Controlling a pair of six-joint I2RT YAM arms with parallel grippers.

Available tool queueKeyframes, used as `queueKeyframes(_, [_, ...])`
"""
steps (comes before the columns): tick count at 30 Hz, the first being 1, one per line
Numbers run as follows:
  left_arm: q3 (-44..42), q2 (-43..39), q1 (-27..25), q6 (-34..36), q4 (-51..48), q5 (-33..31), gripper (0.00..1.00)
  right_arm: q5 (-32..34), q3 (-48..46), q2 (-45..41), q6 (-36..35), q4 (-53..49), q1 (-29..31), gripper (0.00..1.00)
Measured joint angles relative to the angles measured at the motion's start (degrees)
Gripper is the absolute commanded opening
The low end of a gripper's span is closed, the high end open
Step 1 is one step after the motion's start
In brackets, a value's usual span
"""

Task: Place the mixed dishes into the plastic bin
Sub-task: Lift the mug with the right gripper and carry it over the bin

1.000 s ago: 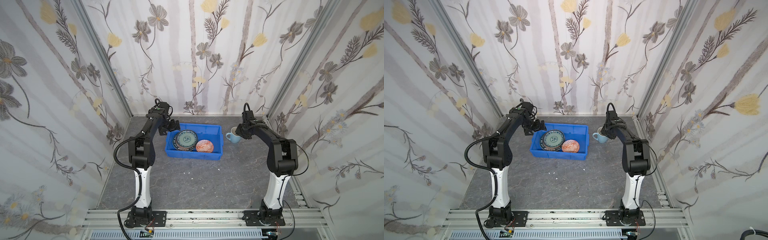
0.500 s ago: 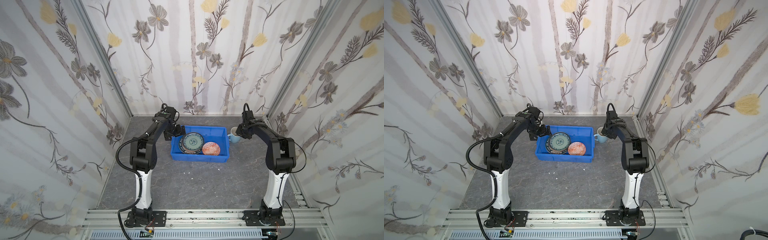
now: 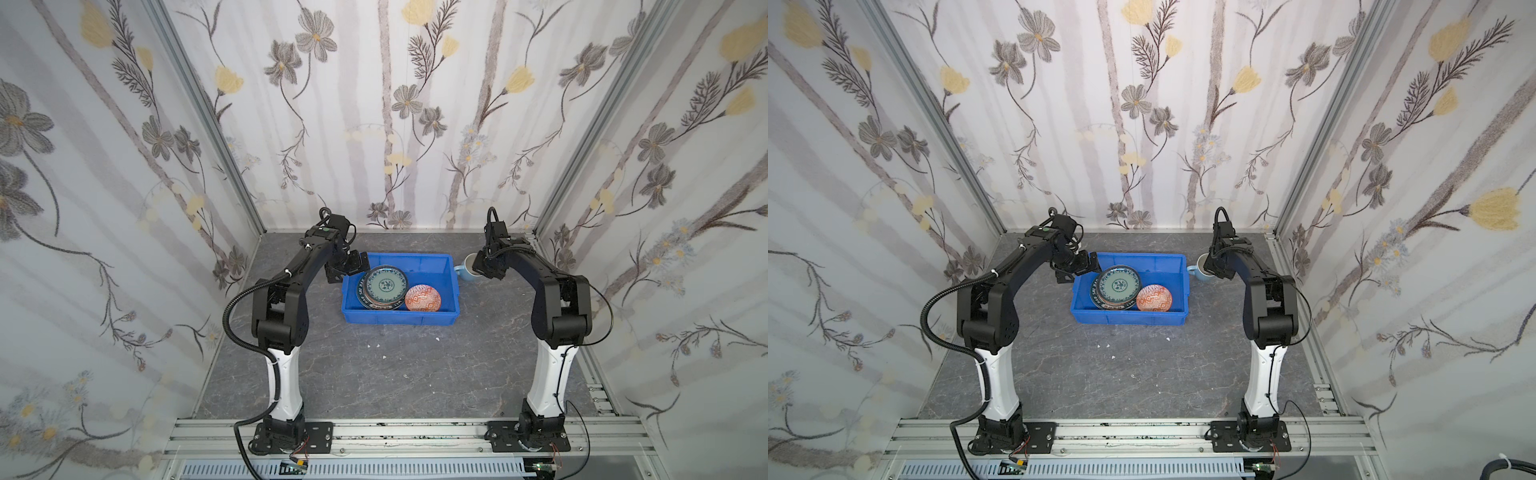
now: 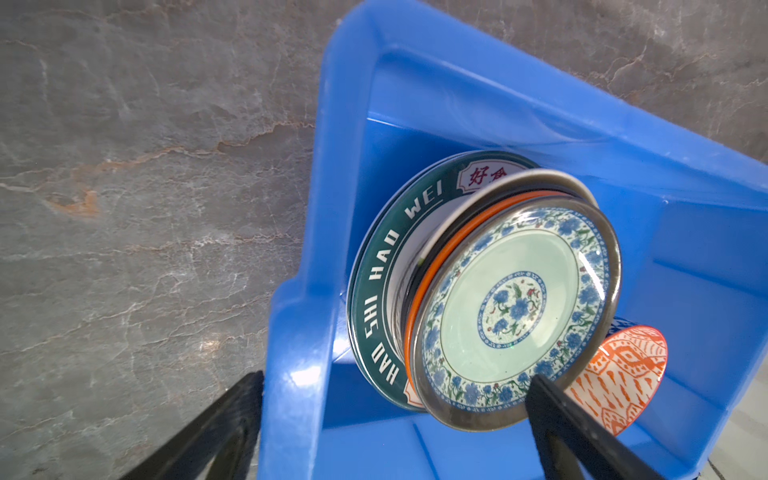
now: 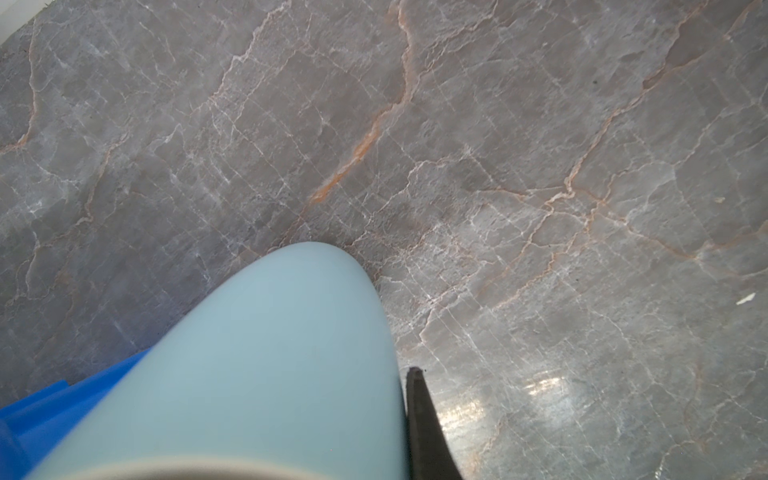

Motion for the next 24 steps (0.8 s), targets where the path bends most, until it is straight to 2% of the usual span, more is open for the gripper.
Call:
queueKeyframes(16, [-2.4, -2.7, 3.6, 1.7, 0.4, 0.0, 1.00, -0.2, -1.3, -4.7, 0.0, -1.4, 0.2, 0.08])
queueKeyframes(24, [-2.5, -2.7, 4.4, 2.2, 0.6, 0.0, 1.00, -1.0, 1.6, -8.6, -0.2, -3.9, 3.1, 0.08])
